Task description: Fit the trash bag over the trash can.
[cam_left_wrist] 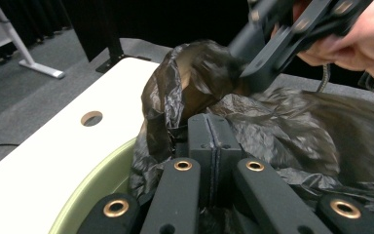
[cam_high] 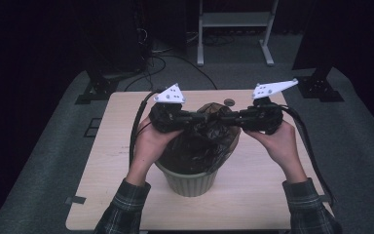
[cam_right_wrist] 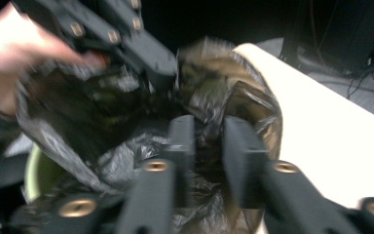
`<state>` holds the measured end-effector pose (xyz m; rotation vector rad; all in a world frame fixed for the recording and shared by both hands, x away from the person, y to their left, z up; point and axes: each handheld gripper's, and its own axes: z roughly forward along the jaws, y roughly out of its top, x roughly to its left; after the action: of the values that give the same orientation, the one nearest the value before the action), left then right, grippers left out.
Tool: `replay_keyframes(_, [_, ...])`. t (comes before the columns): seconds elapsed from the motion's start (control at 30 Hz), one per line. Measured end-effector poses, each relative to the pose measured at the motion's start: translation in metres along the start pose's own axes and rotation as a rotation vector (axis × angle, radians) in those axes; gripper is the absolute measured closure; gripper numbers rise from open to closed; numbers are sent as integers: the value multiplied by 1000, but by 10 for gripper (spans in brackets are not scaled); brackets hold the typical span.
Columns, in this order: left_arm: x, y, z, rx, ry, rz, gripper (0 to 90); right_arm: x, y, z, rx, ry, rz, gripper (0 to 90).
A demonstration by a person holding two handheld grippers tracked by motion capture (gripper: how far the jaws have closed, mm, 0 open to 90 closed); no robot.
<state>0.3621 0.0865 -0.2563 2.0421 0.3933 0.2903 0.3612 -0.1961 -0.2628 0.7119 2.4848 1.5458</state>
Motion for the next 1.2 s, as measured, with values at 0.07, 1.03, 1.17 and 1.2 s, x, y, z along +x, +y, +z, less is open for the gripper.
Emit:
replay_keyframes(0.07, [4,-4,-5,8,26,-7,896,1,-3,7,21,-9,-18,894])
replay_keyframes(1.03, [23,-21,-85,-91,162,-23,415,24,9,8,2,36,-108,899])
replay_keyframes(1.17, [22,2,-63,-69,124,9,409,25,9,10,6,44,-108,899])
replay_keyframes(1.2, [21,9,-55,-60,111,19,409,25,9,10,7,44,-109,899])
